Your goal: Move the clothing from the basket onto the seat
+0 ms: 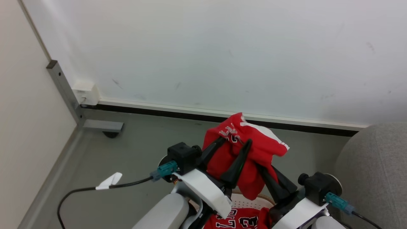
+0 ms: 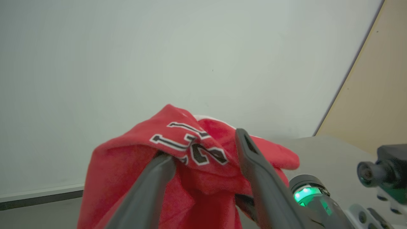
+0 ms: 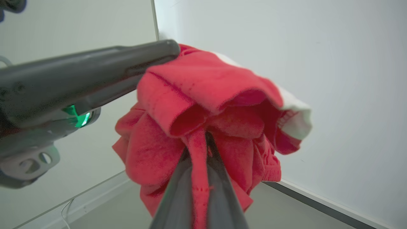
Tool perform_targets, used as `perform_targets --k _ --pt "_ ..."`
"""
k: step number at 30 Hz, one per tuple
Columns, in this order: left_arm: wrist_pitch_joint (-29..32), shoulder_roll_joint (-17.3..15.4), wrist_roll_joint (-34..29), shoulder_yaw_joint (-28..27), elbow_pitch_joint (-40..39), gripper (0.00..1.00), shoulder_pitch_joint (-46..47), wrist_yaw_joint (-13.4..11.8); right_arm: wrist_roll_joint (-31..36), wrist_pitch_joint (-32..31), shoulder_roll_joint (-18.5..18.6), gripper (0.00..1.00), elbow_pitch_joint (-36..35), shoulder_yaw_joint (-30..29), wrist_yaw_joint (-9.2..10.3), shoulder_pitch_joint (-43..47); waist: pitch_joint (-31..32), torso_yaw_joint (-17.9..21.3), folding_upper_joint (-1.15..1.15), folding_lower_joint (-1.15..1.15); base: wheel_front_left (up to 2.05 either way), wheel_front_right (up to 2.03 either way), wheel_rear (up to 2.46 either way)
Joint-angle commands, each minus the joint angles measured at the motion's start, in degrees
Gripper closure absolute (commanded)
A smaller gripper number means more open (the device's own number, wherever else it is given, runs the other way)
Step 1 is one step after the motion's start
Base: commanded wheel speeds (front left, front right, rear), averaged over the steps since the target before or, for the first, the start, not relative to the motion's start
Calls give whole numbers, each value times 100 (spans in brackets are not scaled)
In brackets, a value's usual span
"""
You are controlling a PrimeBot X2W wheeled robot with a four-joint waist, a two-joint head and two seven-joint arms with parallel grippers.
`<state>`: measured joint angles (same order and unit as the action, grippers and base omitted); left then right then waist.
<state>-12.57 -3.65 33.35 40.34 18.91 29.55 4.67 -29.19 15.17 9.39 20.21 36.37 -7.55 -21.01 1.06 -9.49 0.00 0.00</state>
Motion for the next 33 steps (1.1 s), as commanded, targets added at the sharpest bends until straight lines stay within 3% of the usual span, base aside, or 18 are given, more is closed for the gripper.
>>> perform_targets --k 1,7,17,26,33 --pt "-31 -36 3 16 -25 0 -64 -16 76 -3 93 100 -103 -165 12 104 -31 194 0 0 0 0 0" --pt "-84 -104 -124 106 -130 0 -131 -38 229 -2 184 100 -308 -599 12 172 -82 684 0 0 0 0 0" --pt "-208 -216 -350 188 -380 0 -145 -20 410 -4 437 100 -693 -1299 12 241 -330 1901 0 0 0 0 0" --pt "-264 -269 -637 207 -267 0 -96 3 429 -4 450 100 -968 -1565 12 382 -530 2947 0 0 0 0 0" --pt "-257 -227 -697 191 -152 0 -207 3 455 -4 368 100 -1123 -1671 12 491 -556 3432 0 0 0 0 0"
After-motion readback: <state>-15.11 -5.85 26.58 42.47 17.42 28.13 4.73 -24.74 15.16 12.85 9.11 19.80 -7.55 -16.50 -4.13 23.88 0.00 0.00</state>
